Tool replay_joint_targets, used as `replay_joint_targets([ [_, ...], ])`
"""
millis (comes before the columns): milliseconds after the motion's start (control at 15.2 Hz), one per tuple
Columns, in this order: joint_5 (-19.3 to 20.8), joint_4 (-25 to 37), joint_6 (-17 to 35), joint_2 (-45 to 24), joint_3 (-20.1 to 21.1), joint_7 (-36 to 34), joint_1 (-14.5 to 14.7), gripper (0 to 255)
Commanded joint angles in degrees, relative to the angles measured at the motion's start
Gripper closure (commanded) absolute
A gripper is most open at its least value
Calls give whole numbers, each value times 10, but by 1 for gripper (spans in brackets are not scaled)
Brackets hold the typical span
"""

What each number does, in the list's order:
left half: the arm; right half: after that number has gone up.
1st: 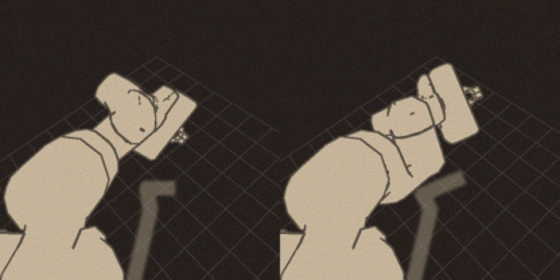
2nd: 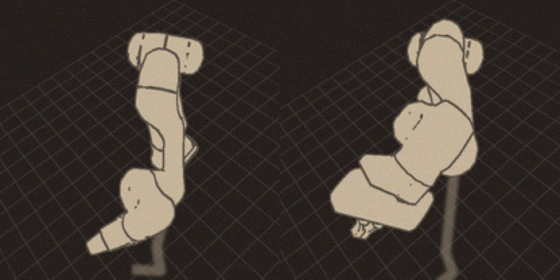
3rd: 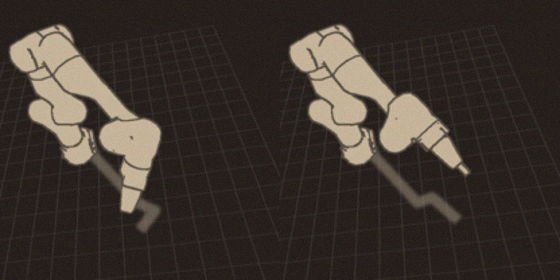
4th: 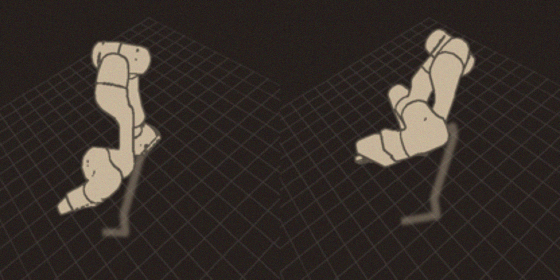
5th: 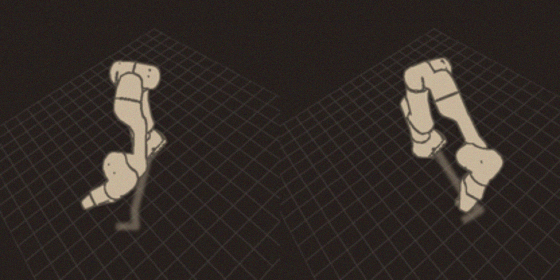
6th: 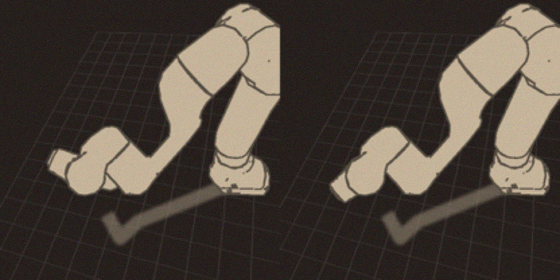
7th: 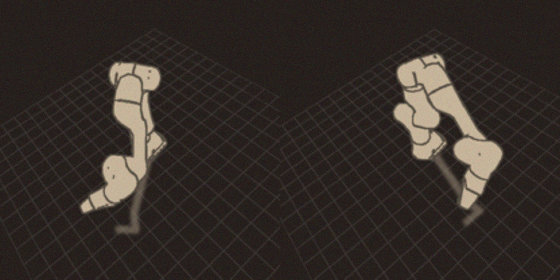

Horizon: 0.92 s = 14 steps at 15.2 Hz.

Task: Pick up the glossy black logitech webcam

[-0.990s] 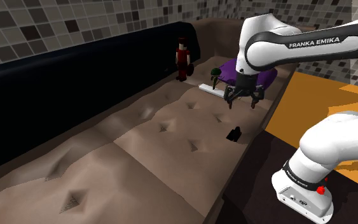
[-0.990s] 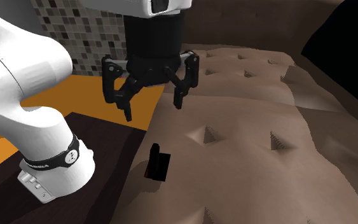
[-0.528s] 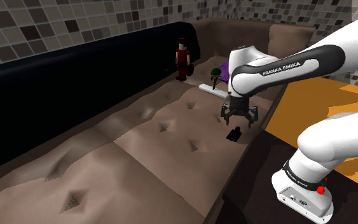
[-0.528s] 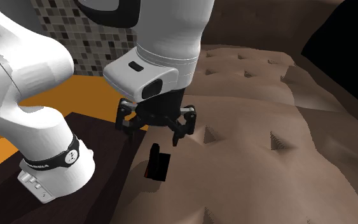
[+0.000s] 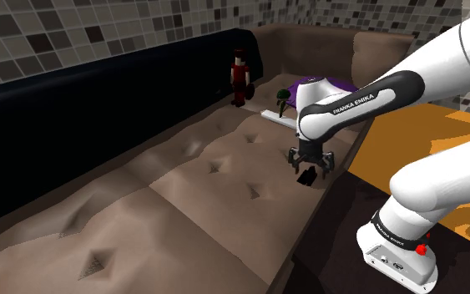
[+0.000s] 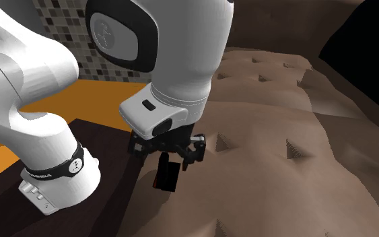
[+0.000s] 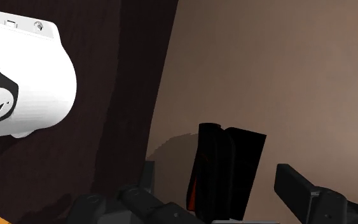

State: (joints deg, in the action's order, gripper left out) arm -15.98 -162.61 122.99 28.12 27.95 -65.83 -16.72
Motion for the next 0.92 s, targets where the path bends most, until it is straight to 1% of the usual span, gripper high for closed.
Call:
replay_joint_targets([
  [0,0,-4,13,-8,3,0,-1,0],
  [66,0,-4,13,-8,3,0,-1,0],
  [132,0,-5,14,-8,3,0,-1,255],
  [726,0,-4,13,-8,3,0,-1,255],
  [858,0,2,-9,8,-3,1,1,255],
])
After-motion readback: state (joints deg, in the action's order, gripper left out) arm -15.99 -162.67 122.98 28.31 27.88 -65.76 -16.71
